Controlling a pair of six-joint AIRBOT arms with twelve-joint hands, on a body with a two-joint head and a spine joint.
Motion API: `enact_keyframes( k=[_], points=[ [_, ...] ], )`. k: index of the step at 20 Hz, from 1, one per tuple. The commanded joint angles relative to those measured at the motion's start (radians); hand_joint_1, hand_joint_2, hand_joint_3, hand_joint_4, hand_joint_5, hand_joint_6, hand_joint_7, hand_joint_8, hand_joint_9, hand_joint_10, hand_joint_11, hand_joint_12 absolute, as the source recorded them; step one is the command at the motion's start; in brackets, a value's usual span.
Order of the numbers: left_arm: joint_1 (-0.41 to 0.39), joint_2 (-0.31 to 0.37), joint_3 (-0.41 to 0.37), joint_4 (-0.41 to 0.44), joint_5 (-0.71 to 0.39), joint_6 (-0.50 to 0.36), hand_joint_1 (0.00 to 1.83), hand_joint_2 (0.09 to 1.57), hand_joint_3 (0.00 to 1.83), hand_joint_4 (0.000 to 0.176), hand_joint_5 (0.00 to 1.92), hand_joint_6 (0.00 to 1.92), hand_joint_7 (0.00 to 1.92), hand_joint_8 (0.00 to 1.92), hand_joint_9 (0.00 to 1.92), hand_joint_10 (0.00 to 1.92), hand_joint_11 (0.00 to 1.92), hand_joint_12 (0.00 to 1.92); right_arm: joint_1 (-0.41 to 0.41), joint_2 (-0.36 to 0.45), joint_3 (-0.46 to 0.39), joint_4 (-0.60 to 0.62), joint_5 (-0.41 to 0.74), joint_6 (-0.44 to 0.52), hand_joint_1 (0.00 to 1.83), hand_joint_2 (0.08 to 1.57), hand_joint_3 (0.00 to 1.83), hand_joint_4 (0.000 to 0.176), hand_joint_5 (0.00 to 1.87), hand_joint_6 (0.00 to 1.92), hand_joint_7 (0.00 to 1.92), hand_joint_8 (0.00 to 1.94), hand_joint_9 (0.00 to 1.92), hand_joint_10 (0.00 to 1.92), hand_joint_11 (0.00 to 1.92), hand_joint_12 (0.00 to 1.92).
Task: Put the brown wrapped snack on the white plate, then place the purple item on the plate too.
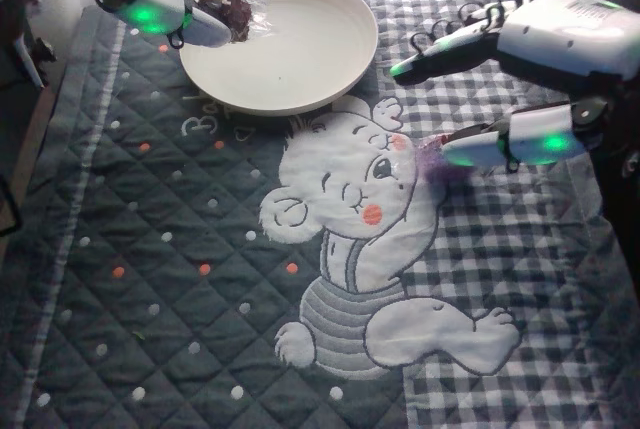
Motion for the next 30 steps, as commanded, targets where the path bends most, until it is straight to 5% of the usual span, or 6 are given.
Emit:
enact_keyframes(
  k=[1, 7, 19, 23, 24, 30],
  points=[
    [-0.016, -0.014, 0.018, -0.015, -0.045, -0.003, 0.91, 0.94, 0.0, 0.0, 0.92, 0.11, 0.76, 1.21, 0.78, 1.69, 0.65, 1.91, 0.013, -0.007, 0.009, 0.033, 0.108, 0.003, 0.73, 1.11, 0.0, 0.0, 0.55, 0.0, 0.58, 0.0, 0.59, 0.0, 0.22, 0.91],
    [-0.003, -0.026, 0.028, 0.006, -0.01, -0.003, 0.85, 0.78, 0.0, 0.071, 0.6, 0.0, 0.74, 0.01, 0.78, 0.08, 0.37, 1.09, 0.013, -0.028, 0.024, -0.029, 0.09, 0.044, 0.75, 1.06, 0.0, 0.075, 0.47, 0.0, 0.49, 0.0, 0.52, 0.0, 0.16, 0.91],
    [0.211, 0.242, -0.306, -0.15, -0.452, -0.005, 0.95, 0.82, 0.0, 0.017, 0.71, 0.0, 0.74, 0.0, 0.64, 0.36, 0.32, 1.14, 0.013, -0.052, 0.04, -0.056, 0.02, 0.042, 1.07, 1.04, 0.0, 0.016, 0.66, 0.0, 0.79, 0.06, 0.59, 0.99, 0.41, 1.65],
    [0.313, 0.306, -0.375, -0.25, -0.617, -0.007, 0.91, 0.9, 0.0, 0.0, 0.71, 0.0, 0.72, 0.0, 0.57, 0.25, 0.17, 1.28, 0.013, -0.053, 0.043, -0.056, -0.004, 0.027, 1.11, 1.05, 0.0, 0.019, 0.8, 0.01, 0.41, 1.35, 0.49, 1.71, 0.48, 1.92],
    [0.348, 0.327, -0.4, -0.275, -0.667, -0.007, 0.82, 0.94, 0.0, 0.003, 0.7, 0.0, 0.71, 0.0, 0.6, 0.2, 0.19, 1.23, 0.013, -0.056, 0.045, -0.055, -0.004, 0.027, 1.13, 1.1, 0.01, 0.0, 0.94, 0.81, 0.54, 1.44, 0.57, 1.79, 0.62, 1.92],
    [0.455, 0.372, -0.464, -0.339, -0.794, -0.008, 0.9, 0.88, 0.0, 0.0, 0.78, 0.0, 0.76, 0.0, 0.72, 0.09, 0.29, 0.96, 0.013, -0.084, 0.107, 0.015, 0.018, 0.027, 1.22, 1.18, 0.0, 0.0, 0.94, 0.9, 0.8, 1.48, 0.67, 1.61, 0.59, 1.9]
  ],
)
